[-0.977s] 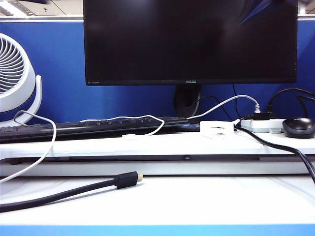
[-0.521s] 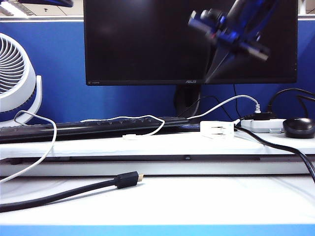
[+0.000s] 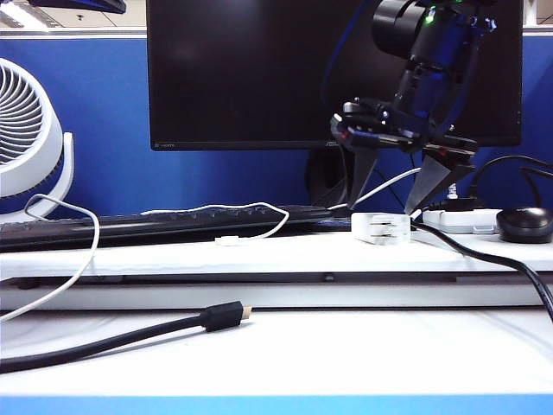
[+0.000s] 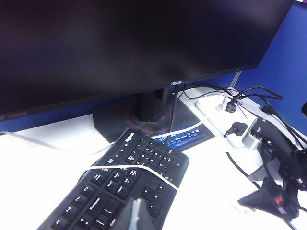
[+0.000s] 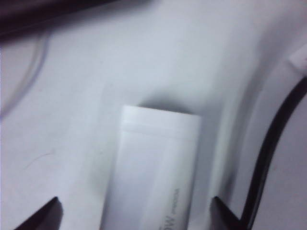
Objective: Pick up the Type-C charging cable and the charging base, insert one end of the Type-C charger into the corresponding slot on the base, and finally place the plugged-in charger back on the table.
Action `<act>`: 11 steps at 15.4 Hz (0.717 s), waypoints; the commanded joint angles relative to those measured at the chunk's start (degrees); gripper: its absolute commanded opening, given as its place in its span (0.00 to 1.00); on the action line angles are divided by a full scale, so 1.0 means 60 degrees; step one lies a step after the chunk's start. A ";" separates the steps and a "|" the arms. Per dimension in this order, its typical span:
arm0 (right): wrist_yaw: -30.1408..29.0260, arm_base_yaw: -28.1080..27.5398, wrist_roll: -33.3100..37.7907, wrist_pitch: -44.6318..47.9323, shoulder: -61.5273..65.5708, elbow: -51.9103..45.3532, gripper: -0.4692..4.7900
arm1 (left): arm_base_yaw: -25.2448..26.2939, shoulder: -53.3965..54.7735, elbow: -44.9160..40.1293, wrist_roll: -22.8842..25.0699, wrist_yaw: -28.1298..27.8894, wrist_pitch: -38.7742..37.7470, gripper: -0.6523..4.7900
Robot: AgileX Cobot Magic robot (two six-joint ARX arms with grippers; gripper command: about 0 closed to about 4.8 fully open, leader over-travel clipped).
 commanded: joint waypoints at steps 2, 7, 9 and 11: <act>0.0138 0.0000 -0.0087 0.0193 0.0310 0.0051 0.87 | 0.0000 -0.0018 0.0040 0.0036 0.0036 -0.0007 0.11; 0.0113 0.0000 -0.0087 0.0164 0.0739 0.0076 0.85 | 0.0000 -0.0018 0.0036 0.0040 0.0033 -0.0007 0.11; 0.0113 0.0000 -0.0087 0.0153 0.0809 0.0080 0.82 | 0.0000 -0.0018 0.0036 0.0040 0.0022 -0.0007 0.11; 0.0117 0.0000 -0.0087 0.0124 0.0823 0.0080 0.65 | 0.0000 -0.0018 0.0036 0.0040 0.0015 -0.0007 0.11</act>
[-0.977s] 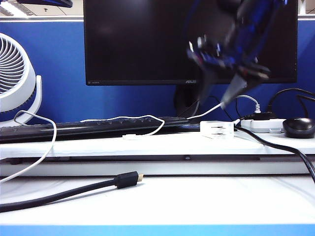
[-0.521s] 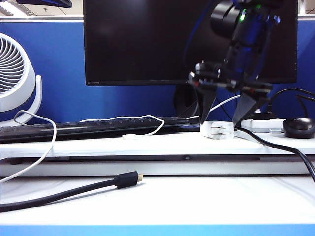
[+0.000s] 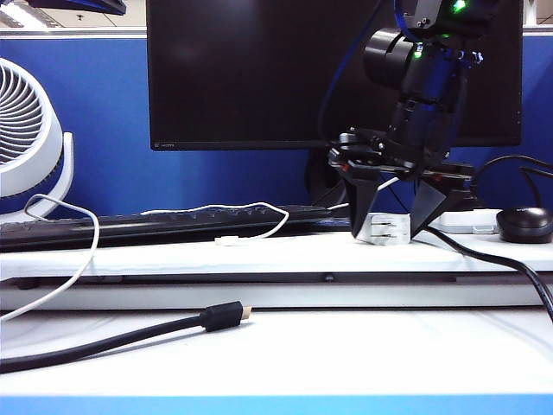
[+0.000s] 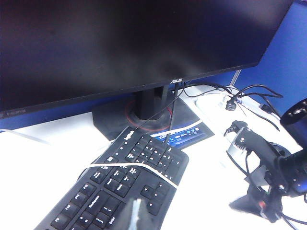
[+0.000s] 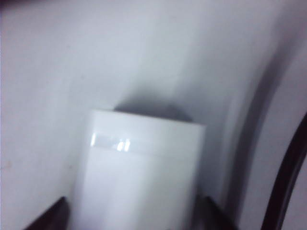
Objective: Pick up the Type-C charging cable and the charging base, insert one end of the Type-C charger into the corresponding slot on the base, and finally place the plugged-in charger back on the table.
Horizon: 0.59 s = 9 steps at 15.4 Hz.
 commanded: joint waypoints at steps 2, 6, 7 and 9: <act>-0.0033 0.0004 -0.0015 -0.0076 0.0022 0.0018 0.16 | 0.0004 -0.0022 0.0036 0.0040 0.0015 0.0062 0.11; -0.0306 0.0004 -0.1490 -0.0062 -0.0612 0.0029 0.08 | 0.0004 -0.0022 0.0036 0.0036 0.0029 0.0058 0.11; -0.0579 0.0004 -0.2259 -0.0058 -0.1122 0.0029 0.08 | 0.0004 -0.0018 0.0036 0.0036 0.0044 0.0055 0.11; -0.1049 0.0004 -0.3548 -0.0040 -0.2040 0.0029 0.08 | 0.0000 -0.0004 0.0036 -0.0011 0.0095 0.0051 0.11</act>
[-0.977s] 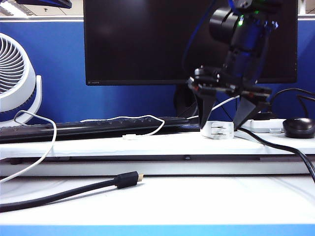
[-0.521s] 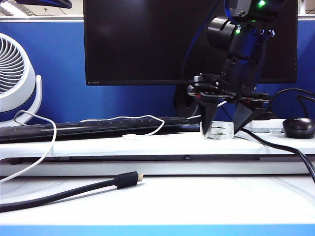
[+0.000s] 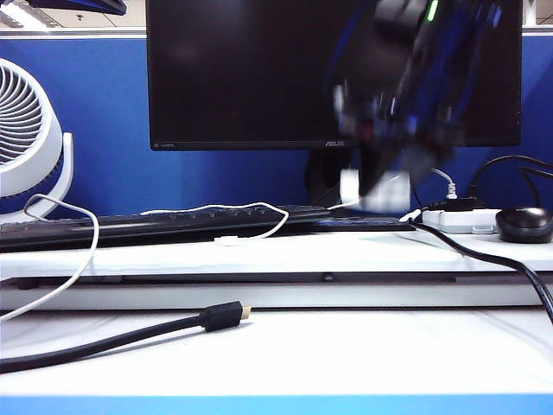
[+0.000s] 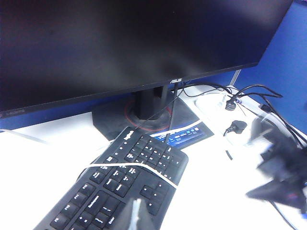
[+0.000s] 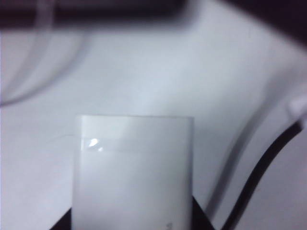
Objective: Pick up the Type-C charging cable and the charging base, insert one end of the Type-C charger into the corresponding slot on the base, and finally place the plugged-in charger back on the table.
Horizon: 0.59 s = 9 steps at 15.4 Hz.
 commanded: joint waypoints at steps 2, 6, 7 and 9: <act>-0.0656 0.0007 -0.2200 0.0219 -0.1621 0.0084 0.08 | 0.0000 0.0073 0.0040 -0.0044 0.0463 0.0058 0.11; -0.0656 0.0007 -0.4448 0.0546 -0.3464 0.0084 0.08 | -0.0459 0.0783 0.0040 -0.0251 0.0900 0.0066 0.11; -0.0656 0.0007 -0.4506 0.0612 -0.3705 0.0084 0.08 | -0.0714 0.1038 0.0040 -0.0255 0.0896 0.0073 0.11; -0.0692 0.0007 -0.4499 0.0627 -0.4000 0.0084 0.08 | -0.1373 0.1690 0.0044 -0.0255 0.0630 0.0069 0.11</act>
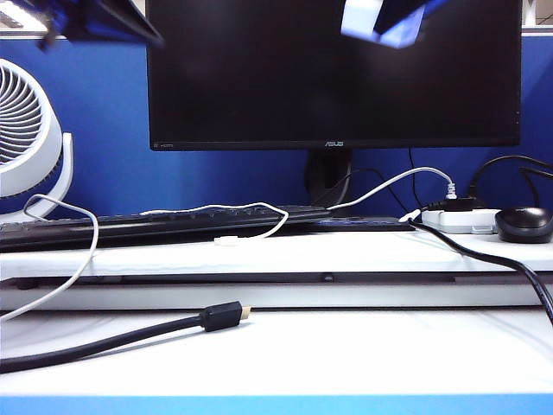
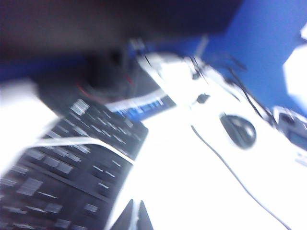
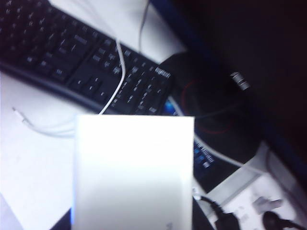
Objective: Pick up the Type-C charging cable and the charging base, insert one end of the Type-C charger into the corresponding slot on the base, and finally place the plugged-in charger back on the table.
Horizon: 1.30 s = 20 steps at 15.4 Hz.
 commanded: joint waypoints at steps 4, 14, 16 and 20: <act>-0.1373 0.0007 -0.0015 0.0419 -0.0554 0.0047 0.08 | -0.1457 0.1453 0.0040 -0.0047 -0.1053 0.0066 0.11; -0.1555 0.0007 -0.0015 0.0270 -0.0670 0.0047 0.08 | -0.2167 0.3344 0.1290 0.0000 -0.2339 -0.0149 0.11; -0.1555 0.0007 -0.0015 0.0197 -0.0667 0.0047 0.08 | -0.2448 0.3763 0.1989 0.1996 -0.2827 -0.1668 0.11; -0.1552 0.0007 -0.0015 0.0117 -0.0667 0.0047 0.08 | -0.2707 0.4244 0.2645 0.3723 -0.3493 -0.3971 0.11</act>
